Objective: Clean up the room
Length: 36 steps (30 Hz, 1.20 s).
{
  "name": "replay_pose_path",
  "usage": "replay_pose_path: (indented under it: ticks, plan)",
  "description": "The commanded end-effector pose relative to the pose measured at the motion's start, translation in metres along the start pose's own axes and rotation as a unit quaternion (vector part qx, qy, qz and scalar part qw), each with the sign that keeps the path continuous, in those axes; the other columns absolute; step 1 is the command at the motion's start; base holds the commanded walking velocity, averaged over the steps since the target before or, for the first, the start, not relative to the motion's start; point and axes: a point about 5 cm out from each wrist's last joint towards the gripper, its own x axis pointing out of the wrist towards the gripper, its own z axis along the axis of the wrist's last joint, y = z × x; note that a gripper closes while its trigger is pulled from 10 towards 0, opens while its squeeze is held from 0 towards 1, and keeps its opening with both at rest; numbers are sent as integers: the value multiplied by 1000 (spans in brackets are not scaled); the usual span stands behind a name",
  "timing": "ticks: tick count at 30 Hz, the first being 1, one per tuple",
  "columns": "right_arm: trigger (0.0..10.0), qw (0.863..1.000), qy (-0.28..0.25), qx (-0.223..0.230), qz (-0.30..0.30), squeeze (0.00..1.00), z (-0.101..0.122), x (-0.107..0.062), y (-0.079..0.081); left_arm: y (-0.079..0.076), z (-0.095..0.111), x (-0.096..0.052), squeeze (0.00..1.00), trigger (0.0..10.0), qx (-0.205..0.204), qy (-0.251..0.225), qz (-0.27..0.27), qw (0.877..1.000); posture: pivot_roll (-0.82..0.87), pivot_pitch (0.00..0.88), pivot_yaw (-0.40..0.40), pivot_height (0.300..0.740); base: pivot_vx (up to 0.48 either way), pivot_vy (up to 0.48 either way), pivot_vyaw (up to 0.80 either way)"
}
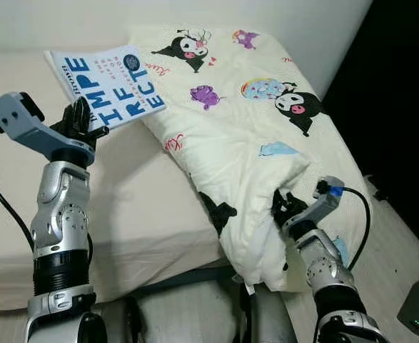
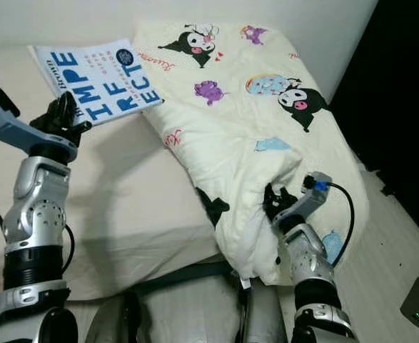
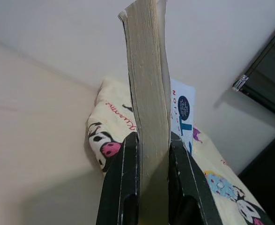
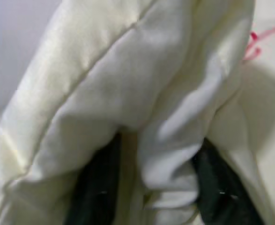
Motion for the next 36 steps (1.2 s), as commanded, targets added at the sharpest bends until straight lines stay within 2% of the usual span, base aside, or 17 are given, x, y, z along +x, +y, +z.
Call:
replay_pose_path:
  ticks: [1, 7, 8, 9, 12, 13, 14, 16, 17, 18, 20, 21, 23, 28, 31, 33, 36]
  plan:
    - [0, 1000, -1, 2, 19, 0, -2, 1, 4, -5, 5, -1, 0, 0, -8, -13, -6, 1000, -51, 128, -27, 526, 0, 0, 0]
    - [0, 996, -13, -10, 84, 0, 5, 8, 23, -10, 9, 1, 0, 0, -12, -20, -11, 1000, -58, 129, -29, 526, 0, 0, 0]
    - [0, 979, 50, -104, 169, 0, -10, 14, 51, -14, 21, 6, 0, 0, 1, -41, -14, 999, -64, 129, -31, 526, 0, 0, 0]
    - [0, 979, 50, -104, 169, 0, -10, 14, 51, -14, 21, 6, 0, 0, 1, -41, -14, 999, -64, 129, -31, 526, 0, 0, 0]
    - [0, 942, 106, -150, 280, 0, -37, 17, 93, -20, 39, 14, 0, 0, 17, -71, -19, 997, -68, 125, -34, 526, 0, 0, 0]
    - [0, 942, 106, -150, 280, 0, -37, 17, 93, -20, 39, 14, 0, 0, 17, -71, -19, 997, -68, 125, -34, 526, 0, 0, 0]
    - [0, 908, 154, -177, 347, 0, -61, 15, 120, -26, 50, 19, 0, 0, 24, -88, -26, 996, -67, 120, -37, 526, 0, 0, 0]
    - [0, 897, 168, -187, 364, 0, -69, 14, 126, -27, 53, 19, 0, 0, 25, -91, -29, 995, -67, 120, -37, 526, 0, 0, 0]
    - [8196, 884, 192, -202, 376, 0, -79, 12, 131, -29, 54, 20, 0, 0, 27, -93, -30, 995, -65, 119, -39, 526, 0, 0, 0]
    - [10000, 877, 218, -206, 376, 0, -89, 10, 132, -30, 54, 19, 0, 0, 28, -94, -31, 995, -63, 118, -41, 526, 0, 0, 0]
    - [10000, 872, 236, -208, 375, 0, -95, 8, 132, -32, 54, 19, 0, 0, 28, -93, -32, 995, -63, 118, -42, 526, 0, 0, 0]
    - [10000, 862, 255, -223, 377, 922, -102, 5, 130, -33, 52, 18, 0, 0, 28, -91, -34, 995, -61, 118, -43, 526, 0, 0, 0]
    - [10000, 856, 270, -218, 383, 1000, -105, -1, 126, -35, 49, 16, 0, 0, 29, -84, -35, 995, -64, 118, -44, 526, 0, 0, 0]
    - [10000, 835, 287, -172, 437, 1000, -95, -24, 119, -38, 37, 11, 0, 0, 32, -60, -39, 997, -73, 118, -45, 526, 0, 0, 0]
    - [10000, 832, 289, -167, 443, 1000, -94, -27, 118, -38, 37, 10, 0, 0, 34, -59, -39, 997, -73, 118, -45, 526, 0, 0, 0]
    - [10000, 813, 293, -135, 484, 1000, -70, -50, 105, -41, 33, 11, 0, 0, 42, -51, -43, 997, -92, 117, -39, 526, 0, 0, 0]
    - [10000, 816, 273, -131, 492, 1000, -45, -63, 97, -42, 29, 12, 0, 0, 51, -43, -44, 997, -96, 118, -38, 526, 0, 0, 0]
